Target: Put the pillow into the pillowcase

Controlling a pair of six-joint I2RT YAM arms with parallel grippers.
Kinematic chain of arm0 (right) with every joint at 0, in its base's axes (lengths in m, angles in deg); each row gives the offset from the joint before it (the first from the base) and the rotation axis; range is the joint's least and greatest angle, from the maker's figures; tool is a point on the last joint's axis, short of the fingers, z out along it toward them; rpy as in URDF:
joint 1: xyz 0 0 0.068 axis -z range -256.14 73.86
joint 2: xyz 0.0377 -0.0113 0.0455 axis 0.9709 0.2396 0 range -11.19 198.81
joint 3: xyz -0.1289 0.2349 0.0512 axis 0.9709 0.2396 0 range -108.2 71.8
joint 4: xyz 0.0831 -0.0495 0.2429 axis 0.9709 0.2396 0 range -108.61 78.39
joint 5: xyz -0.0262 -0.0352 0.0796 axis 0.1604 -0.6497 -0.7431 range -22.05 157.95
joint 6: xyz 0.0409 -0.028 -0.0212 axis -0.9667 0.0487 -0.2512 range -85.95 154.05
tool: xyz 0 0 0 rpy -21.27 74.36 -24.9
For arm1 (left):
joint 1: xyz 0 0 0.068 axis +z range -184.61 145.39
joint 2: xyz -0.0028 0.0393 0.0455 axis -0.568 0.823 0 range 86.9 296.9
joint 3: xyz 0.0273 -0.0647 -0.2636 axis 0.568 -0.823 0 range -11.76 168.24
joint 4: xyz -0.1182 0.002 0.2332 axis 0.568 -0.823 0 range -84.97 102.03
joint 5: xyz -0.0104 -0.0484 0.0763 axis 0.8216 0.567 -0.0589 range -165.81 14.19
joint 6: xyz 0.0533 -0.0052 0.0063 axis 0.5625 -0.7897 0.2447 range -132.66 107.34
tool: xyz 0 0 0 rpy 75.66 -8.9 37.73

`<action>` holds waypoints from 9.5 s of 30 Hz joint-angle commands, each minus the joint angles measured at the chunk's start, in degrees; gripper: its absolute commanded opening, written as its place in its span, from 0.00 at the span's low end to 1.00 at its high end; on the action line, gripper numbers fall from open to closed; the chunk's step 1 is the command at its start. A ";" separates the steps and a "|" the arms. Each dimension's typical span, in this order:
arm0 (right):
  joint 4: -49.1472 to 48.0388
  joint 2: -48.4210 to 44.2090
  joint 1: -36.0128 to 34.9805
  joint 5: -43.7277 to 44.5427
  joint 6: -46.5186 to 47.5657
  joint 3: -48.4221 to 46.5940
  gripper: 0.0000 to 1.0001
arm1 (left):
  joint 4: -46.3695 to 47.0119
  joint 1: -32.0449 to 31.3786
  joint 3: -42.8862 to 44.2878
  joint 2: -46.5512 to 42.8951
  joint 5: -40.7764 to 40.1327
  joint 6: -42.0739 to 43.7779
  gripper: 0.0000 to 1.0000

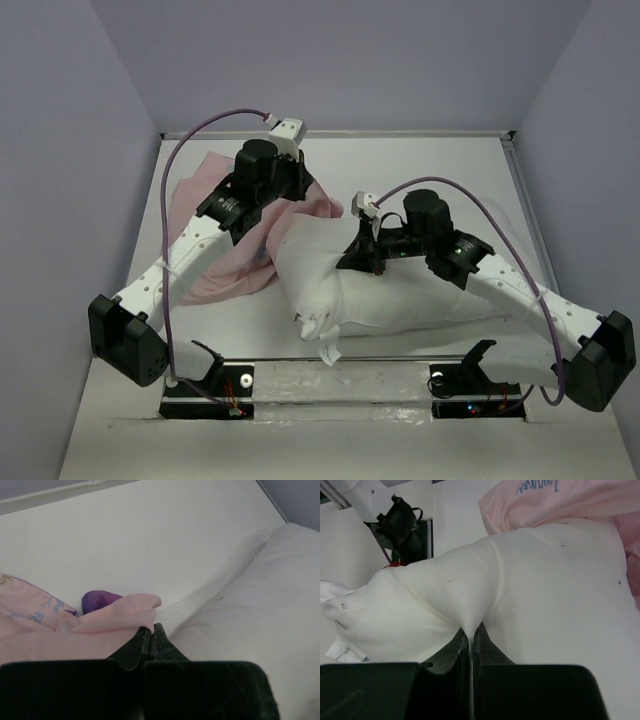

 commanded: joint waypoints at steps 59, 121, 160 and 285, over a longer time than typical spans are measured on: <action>-34.96 19.21 17.60 24.50 -27.62 -5.07 0.00 | 46.34 -2.27 -31.83 9.11 -9.69 -18.21 0.61; -36.81 8.57 7.66 47.79 -29.99 -6.21 0.00 | 36.50 -14.02 -32.63 -9.08 4.89 -22.34 0.00; -41.56 9.98 7.14 37.42 -33.86 13.21 0.00 | 5.83 -13.86 -4.23 0.14 -15.76 -6.00 0.68; 2.73 -2.15 9.86 57.19 -23.41 -2.52 0.73 | 11.03 -17.65 -1.20 -3.29 -18.12 -6.29 0.81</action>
